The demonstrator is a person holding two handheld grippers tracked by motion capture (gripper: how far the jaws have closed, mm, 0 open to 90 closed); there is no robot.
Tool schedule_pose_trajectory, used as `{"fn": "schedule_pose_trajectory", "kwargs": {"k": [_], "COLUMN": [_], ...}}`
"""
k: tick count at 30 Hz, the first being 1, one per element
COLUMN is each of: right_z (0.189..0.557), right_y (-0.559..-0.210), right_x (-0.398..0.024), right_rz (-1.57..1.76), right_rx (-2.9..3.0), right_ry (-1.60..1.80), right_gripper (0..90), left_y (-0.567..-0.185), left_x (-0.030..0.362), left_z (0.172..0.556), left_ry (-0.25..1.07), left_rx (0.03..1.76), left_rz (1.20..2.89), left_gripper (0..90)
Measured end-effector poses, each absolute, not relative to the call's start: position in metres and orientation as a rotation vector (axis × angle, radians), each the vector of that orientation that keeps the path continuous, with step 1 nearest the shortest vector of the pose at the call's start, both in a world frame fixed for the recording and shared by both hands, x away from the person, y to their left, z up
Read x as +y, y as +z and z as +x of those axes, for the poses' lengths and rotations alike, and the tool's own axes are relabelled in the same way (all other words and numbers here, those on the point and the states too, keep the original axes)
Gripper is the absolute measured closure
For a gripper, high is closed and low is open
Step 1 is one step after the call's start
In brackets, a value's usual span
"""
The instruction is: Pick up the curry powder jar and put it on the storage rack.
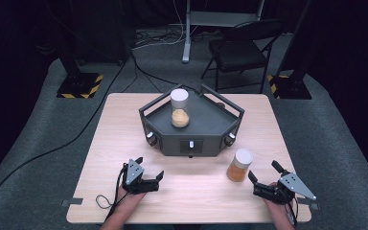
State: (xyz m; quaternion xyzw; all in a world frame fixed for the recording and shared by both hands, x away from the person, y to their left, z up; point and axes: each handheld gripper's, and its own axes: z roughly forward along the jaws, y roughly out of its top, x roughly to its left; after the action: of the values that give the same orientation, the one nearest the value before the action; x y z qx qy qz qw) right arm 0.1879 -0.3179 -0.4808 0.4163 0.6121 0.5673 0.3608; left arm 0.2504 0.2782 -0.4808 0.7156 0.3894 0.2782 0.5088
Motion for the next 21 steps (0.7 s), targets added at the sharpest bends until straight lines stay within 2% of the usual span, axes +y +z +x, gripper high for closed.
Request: {"fn": "schedule_pose_trajectory", "kwargs": {"k": [21], "right_z": [0.1895], "right_y": [-0.4787], "right_x": [-0.3117], "right_rz": [1.024], "right_rx": [1.618], "right_ry": [1.507], "right_gripper": [0.0], "left_y": [-0.4811], "left_x": [0.2793], "left_z": [0.2506], "left_ry": [0.666], "left_rx": [0.935], "left_rz": [1.722], "left_gripper": [1.8]}}
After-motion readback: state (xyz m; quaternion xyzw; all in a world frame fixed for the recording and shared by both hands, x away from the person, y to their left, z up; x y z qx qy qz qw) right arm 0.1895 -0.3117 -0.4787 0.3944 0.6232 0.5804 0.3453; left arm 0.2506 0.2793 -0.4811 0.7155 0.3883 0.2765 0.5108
